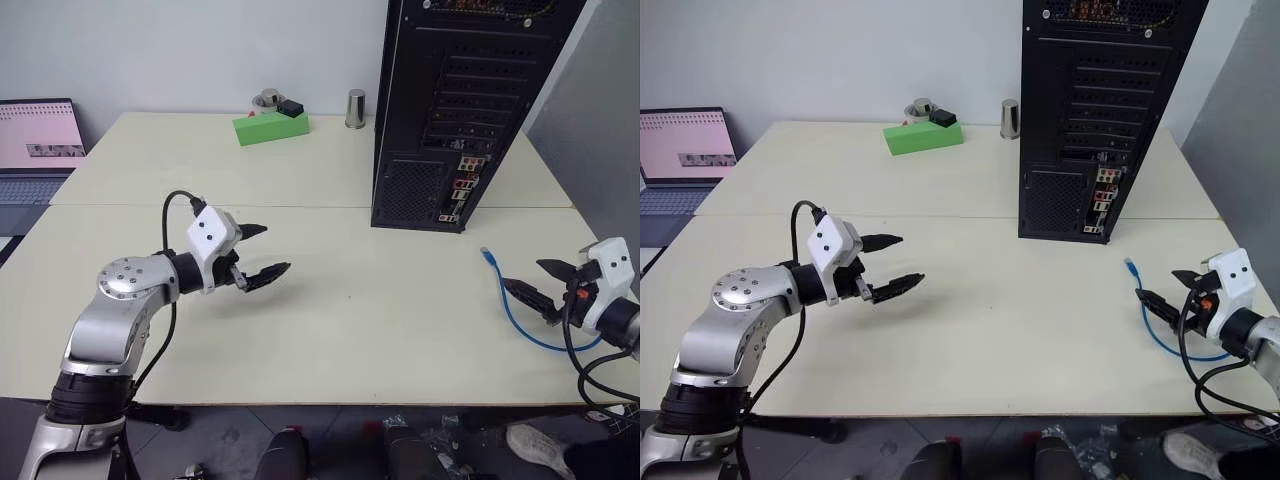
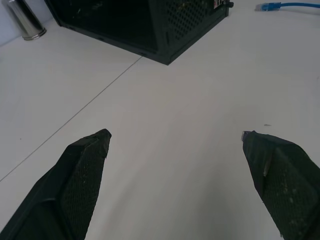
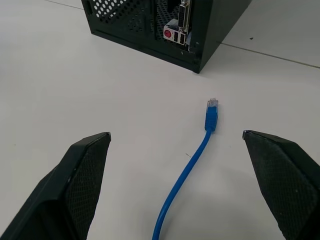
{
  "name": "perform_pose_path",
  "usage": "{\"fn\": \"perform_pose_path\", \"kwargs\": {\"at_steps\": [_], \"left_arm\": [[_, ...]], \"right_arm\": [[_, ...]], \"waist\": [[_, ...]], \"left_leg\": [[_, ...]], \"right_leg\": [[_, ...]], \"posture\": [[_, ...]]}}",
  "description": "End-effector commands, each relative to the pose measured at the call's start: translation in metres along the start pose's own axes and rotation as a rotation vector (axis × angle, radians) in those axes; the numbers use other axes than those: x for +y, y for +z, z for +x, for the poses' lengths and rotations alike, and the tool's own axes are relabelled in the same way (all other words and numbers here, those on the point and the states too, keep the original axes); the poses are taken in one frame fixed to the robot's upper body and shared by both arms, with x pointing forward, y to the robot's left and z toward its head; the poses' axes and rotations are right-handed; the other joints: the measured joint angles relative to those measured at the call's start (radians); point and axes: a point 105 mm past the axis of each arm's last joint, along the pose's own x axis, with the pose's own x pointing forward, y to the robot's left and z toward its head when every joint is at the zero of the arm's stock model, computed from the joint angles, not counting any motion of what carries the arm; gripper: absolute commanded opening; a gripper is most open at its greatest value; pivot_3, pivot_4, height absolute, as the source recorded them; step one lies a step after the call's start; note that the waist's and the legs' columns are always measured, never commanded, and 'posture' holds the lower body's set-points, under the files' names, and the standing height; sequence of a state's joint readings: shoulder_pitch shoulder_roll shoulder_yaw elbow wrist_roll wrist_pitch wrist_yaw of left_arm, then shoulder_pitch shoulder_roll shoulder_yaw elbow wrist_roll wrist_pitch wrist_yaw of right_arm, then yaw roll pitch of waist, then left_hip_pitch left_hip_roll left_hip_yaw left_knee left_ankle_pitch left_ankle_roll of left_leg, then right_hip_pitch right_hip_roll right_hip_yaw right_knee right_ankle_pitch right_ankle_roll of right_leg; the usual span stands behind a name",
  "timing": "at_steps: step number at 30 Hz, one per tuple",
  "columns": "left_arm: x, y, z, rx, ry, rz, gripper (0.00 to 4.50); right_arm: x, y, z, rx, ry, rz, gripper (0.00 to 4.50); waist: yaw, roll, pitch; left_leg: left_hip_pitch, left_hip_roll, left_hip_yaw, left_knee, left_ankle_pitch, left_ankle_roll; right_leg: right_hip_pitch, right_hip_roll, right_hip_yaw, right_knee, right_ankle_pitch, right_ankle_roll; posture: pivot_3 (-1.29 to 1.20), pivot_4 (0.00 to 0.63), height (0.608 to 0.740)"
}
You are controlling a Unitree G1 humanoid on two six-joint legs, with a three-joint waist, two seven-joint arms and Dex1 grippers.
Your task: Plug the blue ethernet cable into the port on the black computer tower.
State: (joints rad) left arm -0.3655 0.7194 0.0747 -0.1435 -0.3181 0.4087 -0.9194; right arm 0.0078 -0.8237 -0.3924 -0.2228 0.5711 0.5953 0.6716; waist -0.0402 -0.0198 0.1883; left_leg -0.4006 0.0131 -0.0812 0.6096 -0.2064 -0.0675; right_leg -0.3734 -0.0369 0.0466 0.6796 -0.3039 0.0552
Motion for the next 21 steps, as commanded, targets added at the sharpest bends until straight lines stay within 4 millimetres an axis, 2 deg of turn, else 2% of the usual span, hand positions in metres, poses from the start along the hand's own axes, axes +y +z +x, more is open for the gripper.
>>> {"fn": "perform_pose_path", "kwargs": {"at_steps": [1,12,16,21], "left_arm": [[-0.001,0.009,0.0,-0.035,-0.027,0.013,4.48],[-0.007,0.003,0.008,-0.009,-0.045,0.062,4.48],[-0.016,0.01,0.018,-0.039,-0.077,0.069,4.48],[-0.033,0.016,0.039,-0.065,-0.154,0.185,4.48]], "right_arm": [[-0.002,0.011,-0.002,-0.042,-0.009,-0.033,4.5],[-0.001,0.01,0.009,-0.067,-0.047,-0.039,4.5],[-0.009,0.008,0.02,-0.081,-0.13,-0.031,4.5],[-0.014,-0.004,0.039,-0.039,-0.187,-0.009,4.5]], "waist": [[0.0,0.0,0.0],[0.0,0.0,0.0],[0.001,0.0,0.0],[0.004,0.0,0.0]], "left_leg": [[0.0,0.0,0.0,0.0,0.0,0.0],[0.0,0.0,0.0,0.0,0.0,0.0],[0.0,0.0,0.0,0.0,0.0,0.0],[0.0,0.0,0.0,0.0,0.0,0.0]], "right_leg": [[0.0,0.0,0.0,0.0,0.0,0.0],[0.0,0.0,0.0,0.0,0.0,0.0],[0.0,0.0,0.0,0.0,0.0,0.0],[0.0,0.0,0.0,0.0,0.0,0.0]], "posture": [[0.0,0.15,0.74],[0.0,0.15,0.74],[0.0,0.15,0.74],[0.0,0.15,0.74]]}}
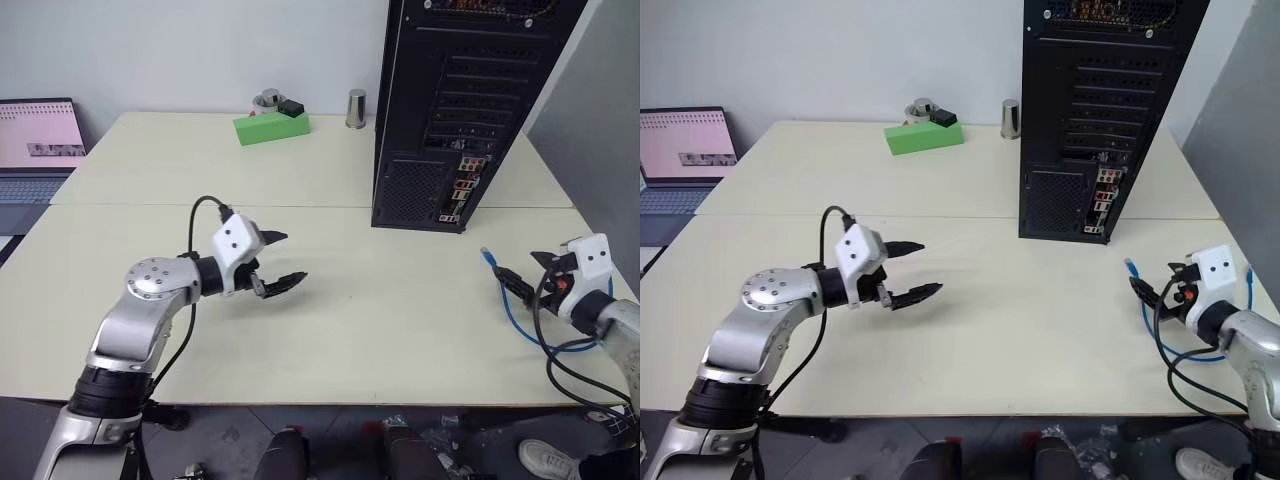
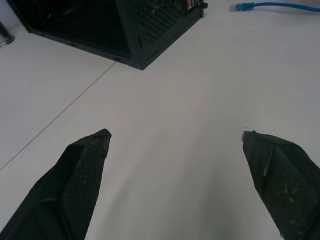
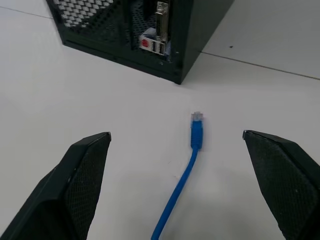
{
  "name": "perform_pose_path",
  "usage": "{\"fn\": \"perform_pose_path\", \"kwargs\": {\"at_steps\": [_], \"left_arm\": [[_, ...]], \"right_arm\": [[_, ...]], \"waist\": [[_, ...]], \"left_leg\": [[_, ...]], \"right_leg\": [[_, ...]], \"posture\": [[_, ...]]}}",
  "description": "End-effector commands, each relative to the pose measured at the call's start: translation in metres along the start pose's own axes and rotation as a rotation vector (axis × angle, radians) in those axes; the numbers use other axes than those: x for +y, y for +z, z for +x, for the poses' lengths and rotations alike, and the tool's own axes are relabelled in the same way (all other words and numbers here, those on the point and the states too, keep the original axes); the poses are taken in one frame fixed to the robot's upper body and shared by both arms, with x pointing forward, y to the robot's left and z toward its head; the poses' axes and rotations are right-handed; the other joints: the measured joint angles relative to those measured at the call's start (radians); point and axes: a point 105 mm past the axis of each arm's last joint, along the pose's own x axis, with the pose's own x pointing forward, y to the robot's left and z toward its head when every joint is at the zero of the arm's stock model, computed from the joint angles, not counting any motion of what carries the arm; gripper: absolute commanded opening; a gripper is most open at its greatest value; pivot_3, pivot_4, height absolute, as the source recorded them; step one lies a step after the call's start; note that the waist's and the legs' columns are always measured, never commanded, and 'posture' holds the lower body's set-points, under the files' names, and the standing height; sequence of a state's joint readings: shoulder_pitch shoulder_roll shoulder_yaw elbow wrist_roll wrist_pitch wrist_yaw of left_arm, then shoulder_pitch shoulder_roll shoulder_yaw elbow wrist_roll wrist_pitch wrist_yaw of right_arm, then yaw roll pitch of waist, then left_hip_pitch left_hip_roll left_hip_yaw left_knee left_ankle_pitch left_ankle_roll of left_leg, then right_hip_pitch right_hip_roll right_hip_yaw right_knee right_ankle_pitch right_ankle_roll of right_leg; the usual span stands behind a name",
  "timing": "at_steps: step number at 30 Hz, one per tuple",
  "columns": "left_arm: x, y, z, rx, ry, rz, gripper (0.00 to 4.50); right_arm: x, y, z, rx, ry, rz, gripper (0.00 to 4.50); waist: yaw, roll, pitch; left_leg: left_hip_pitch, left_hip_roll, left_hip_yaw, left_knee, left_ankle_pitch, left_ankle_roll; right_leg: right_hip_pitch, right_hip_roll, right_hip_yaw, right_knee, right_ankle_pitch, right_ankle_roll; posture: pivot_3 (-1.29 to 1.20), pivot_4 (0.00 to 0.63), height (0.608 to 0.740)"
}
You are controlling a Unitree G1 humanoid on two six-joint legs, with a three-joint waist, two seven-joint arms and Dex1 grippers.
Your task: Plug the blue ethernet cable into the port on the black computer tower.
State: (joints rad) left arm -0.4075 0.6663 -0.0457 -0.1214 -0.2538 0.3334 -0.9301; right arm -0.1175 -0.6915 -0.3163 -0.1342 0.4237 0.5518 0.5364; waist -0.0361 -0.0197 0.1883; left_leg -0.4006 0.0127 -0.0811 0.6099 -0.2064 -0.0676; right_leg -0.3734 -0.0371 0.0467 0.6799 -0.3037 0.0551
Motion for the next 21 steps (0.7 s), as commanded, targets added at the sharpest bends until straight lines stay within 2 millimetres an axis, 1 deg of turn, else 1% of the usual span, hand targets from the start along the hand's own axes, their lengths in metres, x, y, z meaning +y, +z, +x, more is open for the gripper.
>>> {"fn": "perform_pose_path", "kwargs": {"at_steps": [1,5,7,11,14,16,17,20,21], "left_arm": [[-0.012,0.019,0.017,-0.067,-0.067,0.115,4.48],[-0.018,0.03,0.029,-0.119,-0.102,0.118,4.48],[-0.02,0.033,0.032,-0.128,-0.111,0.121,4.48],[-0.025,0.039,0.039,-0.156,-0.14,0.129,4.48],[-0.027,0.041,0.039,-0.178,-0.153,0.118,4.5],[-0.027,0.042,0.038,-0.183,-0.154,0.113,4.5],[-0.027,0.041,0.038,-0.182,-0.153,0.113,4.5],[-0.026,0.039,0.039,-0.176,-0.151,0.117,4.5],[-0.026,0.039,0.04,-0.176,-0.151,0.116,4.5]], "right_arm": [[-0.003,-0.001,0.014,-0.001,-0.049,-0.02,4.5],[-0.01,-0.009,0.028,0.02,-0.106,0.004,4.5],[-0.013,-0.013,0.031,0.023,-0.118,0.018,4.5],[-0.014,-0.029,0.037,0.079,-0.121,0.018,4.5],[-0.013,-0.031,0.037,0.089,-0.109,0.012,3.98],[-0.012,-0.032,0.037,0.089,-0.105,0.009,3.5],[-0.011,-0.032,0.037,0.09,-0.104,0.006,3.36],[-0.011,-0.035,0.036,0.097,-0.106,-0.007,2.72],[-0.011,-0.035,0.036,0.099,-0.105,-0.011,2.44]], "waist": [[0.001,0.0,0.0],[0.0,0.0,0.0],[0.001,0.0,0.0],[0.001,0.0,0.0],[0.0,0.0,0.0],[0.0,0.0,0.0],[0.0,0.0,0.0],[0.001,0.0,0.0],[0.001,0.0,0.0]], "left_leg": [[0.0,0.0,0.0,0.0,0.0,0.0],[0.0,0.0,0.0,0.0,0.0,0.0],[0.0,0.0,0.0,0.0,0.0,0.0],[0.0,0.0,0.0,0.0,0.0,0.0],[0.0,0.0,0.0,0.0,0.0,0.0],[0.0,0.0,0.0,0.0,0.0,0.0],[0.0,0.0,0.0,0.0,0.0,0.0],[0.0,0.0,0.0,0.0,0.0,0.0],[0.0,0.0,0.0,0.0,0.0,0.0]], "right_leg": [[0.0,0.0,0.0,0.0,0.0,0.0],[0.0,0.0,0.0,0.0,0.0,0.0],[0.0,0.0,0.0,0.0,0.0,0.0],[0.0,0.0,0.0,0.0,0.0,0.0],[0.0,0.0,0.0,0.0,0.0,0.0],[0.0,0.0,0.0,0.001,0.0,0.0],[0.0,0.0,0.0,0.001,0.0,0.0],[0.0,0.0,0.0,0.001,0.0,0.0],[0.0,0.0,0.0,0.001,0.0,0.0]], "posture": [[0.0,0.15,0.74],[0.0,0.15,0.74],[0.0,0.15,0.74],[0.0,0.15,0.74],[0.0,0.15,0.74],[0.0,0.15,0.74],[0.0,0.15,0.74],[0.0,0.15,0.74],[0.0,0.15,0.74]]}}
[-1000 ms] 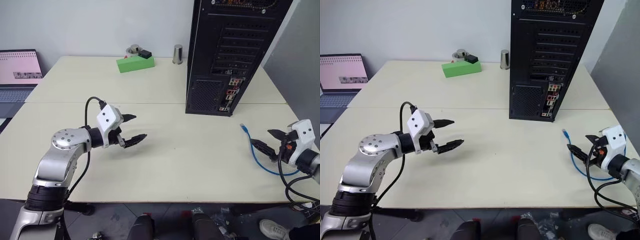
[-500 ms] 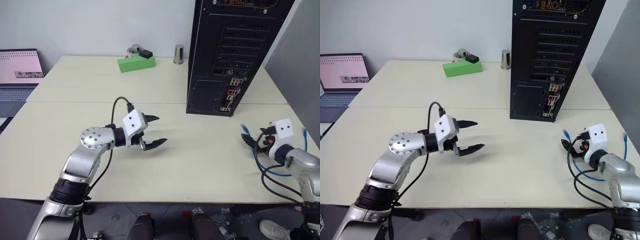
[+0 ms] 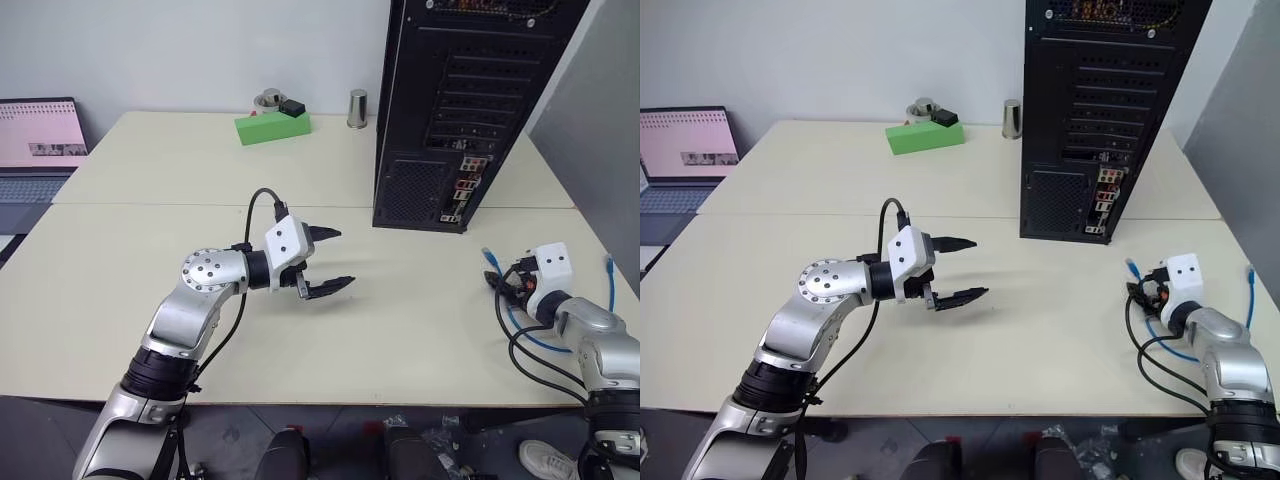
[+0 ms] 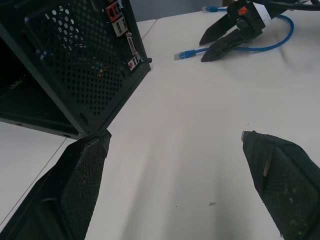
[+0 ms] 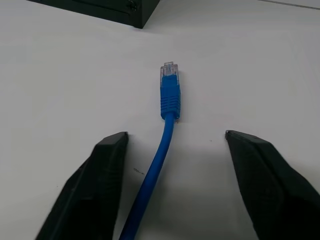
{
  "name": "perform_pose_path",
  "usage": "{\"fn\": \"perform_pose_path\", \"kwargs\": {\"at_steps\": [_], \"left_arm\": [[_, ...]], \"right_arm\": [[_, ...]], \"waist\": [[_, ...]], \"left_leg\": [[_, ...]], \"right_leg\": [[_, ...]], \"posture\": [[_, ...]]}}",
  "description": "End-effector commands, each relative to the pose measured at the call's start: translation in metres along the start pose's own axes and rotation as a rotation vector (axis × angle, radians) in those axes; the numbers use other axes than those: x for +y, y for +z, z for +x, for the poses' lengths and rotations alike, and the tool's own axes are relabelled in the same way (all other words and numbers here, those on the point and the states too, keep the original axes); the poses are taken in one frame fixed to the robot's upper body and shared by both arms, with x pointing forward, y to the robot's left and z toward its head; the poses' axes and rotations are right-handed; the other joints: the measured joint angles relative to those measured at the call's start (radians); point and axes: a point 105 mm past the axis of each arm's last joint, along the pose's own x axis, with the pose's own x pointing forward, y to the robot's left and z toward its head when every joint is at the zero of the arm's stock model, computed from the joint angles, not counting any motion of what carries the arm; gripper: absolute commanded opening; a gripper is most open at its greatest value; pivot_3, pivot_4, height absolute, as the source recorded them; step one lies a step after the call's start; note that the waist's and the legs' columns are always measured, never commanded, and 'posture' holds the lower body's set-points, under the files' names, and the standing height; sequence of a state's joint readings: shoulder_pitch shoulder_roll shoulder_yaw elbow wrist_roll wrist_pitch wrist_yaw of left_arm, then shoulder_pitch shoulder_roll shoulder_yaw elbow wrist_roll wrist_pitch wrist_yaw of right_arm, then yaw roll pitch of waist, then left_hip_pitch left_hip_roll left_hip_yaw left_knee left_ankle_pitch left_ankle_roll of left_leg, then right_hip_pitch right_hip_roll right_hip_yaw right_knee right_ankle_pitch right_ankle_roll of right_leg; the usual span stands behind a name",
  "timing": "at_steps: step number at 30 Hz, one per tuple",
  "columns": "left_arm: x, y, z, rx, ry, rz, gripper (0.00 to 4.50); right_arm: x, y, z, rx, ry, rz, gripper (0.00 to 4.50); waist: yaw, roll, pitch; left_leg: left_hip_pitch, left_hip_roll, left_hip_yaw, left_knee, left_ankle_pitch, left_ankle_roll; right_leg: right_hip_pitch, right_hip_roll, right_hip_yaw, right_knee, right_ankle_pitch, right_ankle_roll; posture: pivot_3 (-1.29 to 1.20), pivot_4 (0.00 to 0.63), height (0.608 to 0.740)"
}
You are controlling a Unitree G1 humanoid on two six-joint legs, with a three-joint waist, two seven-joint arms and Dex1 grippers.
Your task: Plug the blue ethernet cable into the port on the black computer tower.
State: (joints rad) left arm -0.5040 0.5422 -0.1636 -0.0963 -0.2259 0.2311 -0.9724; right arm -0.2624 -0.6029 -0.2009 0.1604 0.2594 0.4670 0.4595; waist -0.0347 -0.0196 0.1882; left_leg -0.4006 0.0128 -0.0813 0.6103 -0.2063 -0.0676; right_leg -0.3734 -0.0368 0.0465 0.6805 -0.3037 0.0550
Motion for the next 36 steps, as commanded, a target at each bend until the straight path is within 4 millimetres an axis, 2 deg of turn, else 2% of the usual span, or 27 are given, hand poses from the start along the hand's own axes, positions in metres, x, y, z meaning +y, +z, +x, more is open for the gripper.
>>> {"fn": "perform_pose_path", "kwargs": {"at_steps": [1,7,10,11,15,18,22,29,36], "left_arm": [[0.002,0.007,0.001,-0.028,0.003,0.024,4.5],[0.004,0.004,0.003,-0.025,0.003,0.009,4.5],[0.008,0.001,0.007,-0.021,0.01,-0.005,4.5],[0.009,0.001,0.008,-0.021,0.008,-0.006,4.5],[0.009,-0.004,0.015,-0.007,-0.032,0.002,4.5],[0.0,-0.01,0.024,0.02,-0.124,0.01,4.5],[-0.007,-0.018,0.029,0.049,-0.212,0.011,4.5],[-0.012,-0.02,0.04,0.041,-0.285,-0.019,4.5],[-0.02,-0.021,0.041,0.043,-0.353,-0.066,4.5]], "right_arm": [[-0.002,0.004,-0.002,-0.016,-0.008,-0.035,2.19],[0.0,0.007,-0.003,-0.024,0.014,-0.033,0.7],[0.009,0.013,-0.005,-0.044,0.072,-0.039,0.09],[0.013,0.016,-0.006,-0.046,0.096,-0.05,0.03],[0.04,0.031,-0.013,-0.074,0.244,-0.111,0.03],[0.088,0.048,-0.026,-0.095,0.466,-0.211,0.03],[0.13,0.056,-0.039,-0.092,0.651,-0.309,0.03],[0.165,0.066,-0.047,-0.099,0.797,-0.389,0.03],[0.175,0.068,-0.046,-0.103,0.844,-0.434,0.03]], "waist": [[0.0,0.0,0.0],[0.001,0.0,0.0],[0.001,0.0,0.0],[0.0,0.0,0.0],[-0.002,0.0,0.0],[-0.002,0.0,0.0],[-0.004,0.0,0.0],[0.0,0.0,0.0],[-0.001,0.0,0.0]], "left_leg": [[0.0,0.0,0.0,0.0,0.0,0.0],[0.0,0.0,0.0,0.0,0.0,0.0],[0.0,0.0,0.0,0.0,0.0,0.0],[0.0,0.0,0.0,0.0,0.0,0.0],[0.0,0.0,0.0,0.0,0.0,0.0],[0.0,0.0,0.0,0.0,0.0,0.0],[0.0,0.0,-0.001,0.0,0.0,0.0],[-0.001,0.0,-0.002,0.001,0.0,0.0],[-0.001,0.0,-0.002,0.001,0.0,0.0]], "right_leg": [[0.0,0.0,0.0,0.0,0.0,0.0],[0.0,0.0,0.0,0.0,0.0,0.0],[0.0,0.0,0.0,0.0,0.0,0.0],[0.0,0.0,0.0,0.0,0.0,0.0],[0.0,0.0,0.0,0.0,0.0,0.0],[0.0,0.0,0.0,0.0,0.0,0.0],[0.0,0.001,-0.001,0.0,0.0,0.0],[0.0,0.001,-0.002,0.0,0.0,0.0],[0.0,0.001,-0.002,0.0,0.0,0.0]], "posture": [[0.0,0.15,0.74],[0.0,0.15,0.74],[0.0,0.15,0.74],[0.0,0.15,0.74],[0.0,0.15,0.74],[0.0,0.15,0.74],[0.0,0.15,0.74],[0.0,0.15,0.74],[0.0,0.15,0.74]]}}
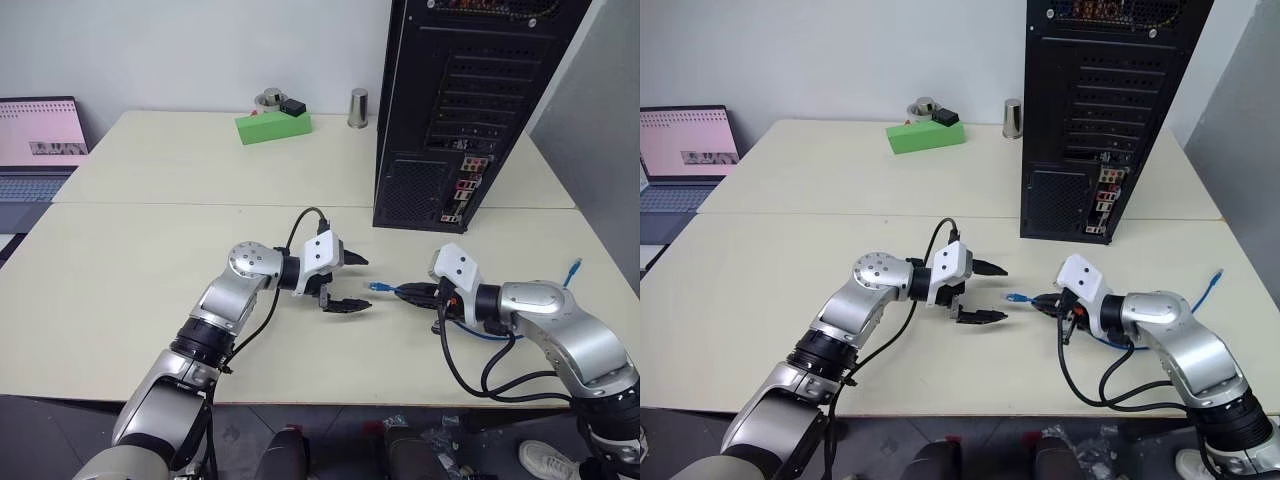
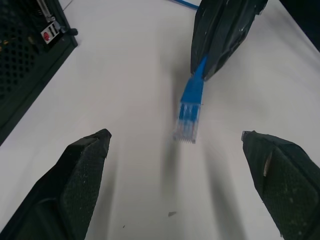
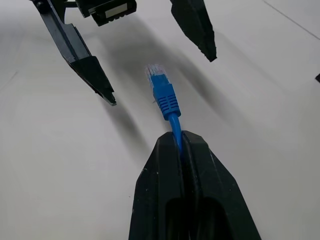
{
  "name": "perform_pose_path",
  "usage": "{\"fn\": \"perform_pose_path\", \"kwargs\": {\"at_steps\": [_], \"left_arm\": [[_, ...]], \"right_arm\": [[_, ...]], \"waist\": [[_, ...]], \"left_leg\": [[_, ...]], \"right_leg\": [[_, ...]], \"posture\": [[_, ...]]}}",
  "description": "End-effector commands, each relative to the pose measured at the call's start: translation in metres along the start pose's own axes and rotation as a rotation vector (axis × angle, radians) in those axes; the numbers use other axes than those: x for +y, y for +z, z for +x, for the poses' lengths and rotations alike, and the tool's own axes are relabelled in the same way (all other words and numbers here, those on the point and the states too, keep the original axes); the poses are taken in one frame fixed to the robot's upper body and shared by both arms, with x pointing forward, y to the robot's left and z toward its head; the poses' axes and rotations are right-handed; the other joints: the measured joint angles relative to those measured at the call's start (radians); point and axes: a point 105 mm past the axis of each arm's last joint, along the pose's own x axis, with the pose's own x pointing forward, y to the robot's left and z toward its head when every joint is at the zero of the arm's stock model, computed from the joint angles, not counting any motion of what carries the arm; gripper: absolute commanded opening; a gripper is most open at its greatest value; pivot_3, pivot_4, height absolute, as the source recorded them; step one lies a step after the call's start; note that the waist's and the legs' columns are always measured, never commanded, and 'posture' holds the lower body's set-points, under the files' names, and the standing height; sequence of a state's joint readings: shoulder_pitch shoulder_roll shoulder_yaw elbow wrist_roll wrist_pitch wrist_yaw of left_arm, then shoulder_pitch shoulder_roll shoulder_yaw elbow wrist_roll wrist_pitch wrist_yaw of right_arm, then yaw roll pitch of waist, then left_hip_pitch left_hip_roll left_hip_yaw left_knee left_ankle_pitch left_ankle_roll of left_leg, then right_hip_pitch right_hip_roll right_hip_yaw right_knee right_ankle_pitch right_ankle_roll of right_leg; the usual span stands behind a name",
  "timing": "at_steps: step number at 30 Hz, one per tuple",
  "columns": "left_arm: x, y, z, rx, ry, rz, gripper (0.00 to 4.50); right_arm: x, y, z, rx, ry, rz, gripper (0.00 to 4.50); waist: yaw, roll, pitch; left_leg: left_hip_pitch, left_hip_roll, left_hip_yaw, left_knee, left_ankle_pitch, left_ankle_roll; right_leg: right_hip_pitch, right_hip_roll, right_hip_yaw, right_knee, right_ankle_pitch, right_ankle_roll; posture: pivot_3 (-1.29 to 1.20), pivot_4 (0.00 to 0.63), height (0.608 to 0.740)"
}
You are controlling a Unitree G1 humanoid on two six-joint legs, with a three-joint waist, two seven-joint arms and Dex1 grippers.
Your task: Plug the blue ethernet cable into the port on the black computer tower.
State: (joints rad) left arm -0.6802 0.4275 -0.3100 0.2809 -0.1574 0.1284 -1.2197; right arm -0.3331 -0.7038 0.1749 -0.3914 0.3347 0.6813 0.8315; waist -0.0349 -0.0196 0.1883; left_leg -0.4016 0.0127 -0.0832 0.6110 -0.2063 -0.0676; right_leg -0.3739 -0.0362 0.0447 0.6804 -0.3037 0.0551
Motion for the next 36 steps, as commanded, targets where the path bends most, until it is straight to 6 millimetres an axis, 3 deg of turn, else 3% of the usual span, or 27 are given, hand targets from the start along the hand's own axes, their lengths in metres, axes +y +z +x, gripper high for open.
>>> {"fn": "perform_pose_path", "kwargs": {"at_steps": [1,4,5,6,21,25,29,36], "left_arm": [[-0.001,0.009,-0.001,-0.021,-0.038,0.005,4.5],[-0.002,0.01,-0.002,-0.029,-0.054,-0.01,4.12],[-0.003,0.01,-0.002,-0.029,-0.061,-0.015,3.76],[-0.004,0.01,-0.003,-0.026,-0.068,-0.015,3.71],[-0.004,0.004,-0.002,0.001,-0.069,0.007,0.46],[-0.004,0.001,-0.001,0.006,-0.06,0.025,0.27],[-0.003,0.001,0.0,-0.001,-0.035,0.063,0.27],[-0.017,-0.008,0.008,-0.016,-0.008,0.251,0.27]], "right_arm": [[0.003,0.016,0.001,-0.035,0.028,-0.063,0.03],[0.004,0.016,0.002,-0.033,0.038,-0.077,0.0],[0.004,0.016,0.002,-0.03,0.042,-0.084,0.0],[0.005,0.017,0.002,-0.029,0.045,-0.089,0.0],[0.007,0.016,0.004,-0.021,0.057,-0.117,0.0],[0.005,0.015,0.003,-0.004,0.063,-0.124,0.0],[-0.002,0.014,-0.001,0.012,0.054,-0.15,0.88],[-0.013,0.005,-0.029,0.065,0.059,-0.069,2.66]], "waist": [[0.0,0.0,0.0],[0.0,0.0,0.0],[0.0,0.0,0.0],[0.0,0.0,0.0],[0.0,0.0,0.0],[0.0,0.0,0.0],[0.0,0.0,0.0],[0.002,0.0,0.0]], "left_leg": [[0.0,0.0,0.0,0.0,0.0,0.0],[0.0,0.0,0.0,0.0,0.0,0.0],[0.0,0.0,0.0,0.0,0.0,0.0],[0.0,0.0,0.0,0.0,0.0,0.0],[0.0,0.0,0.0,0.0,0.0,0.0],[0.0,0.0,0.0,0.0,0.0,0.0],[0.0,0.0,0.0,0.0,0.0,0.0],[0.0,0.0,0.0,0.0,0.0,0.0]], "right_leg": [[0.0,0.0,0.0,0.0,0.0,0.0],[0.0,0.0,0.0,0.0,0.0,0.0],[0.0,0.0,0.0,0.0,0.0,0.0],[0.0,0.0,0.0,0.0,0.0,0.0],[0.0,0.0,0.0,0.0,0.0,0.0],[0.0,0.0,0.0,0.0,0.0,0.0],[0.0,0.0,0.0,0.0,0.0,0.0],[0.0,0.0,0.0,0.0,0.0,0.0]], "posture": [[0.0,0.15,0.74],[0.0,0.15,0.74],[0.0,0.15,0.74],[0.0,0.15,0.74],[0.0,0.15,0.74],[0.0,0.15,0.74],[0.0,0.15,0.74],[0.0,0.15,0.74]]}}
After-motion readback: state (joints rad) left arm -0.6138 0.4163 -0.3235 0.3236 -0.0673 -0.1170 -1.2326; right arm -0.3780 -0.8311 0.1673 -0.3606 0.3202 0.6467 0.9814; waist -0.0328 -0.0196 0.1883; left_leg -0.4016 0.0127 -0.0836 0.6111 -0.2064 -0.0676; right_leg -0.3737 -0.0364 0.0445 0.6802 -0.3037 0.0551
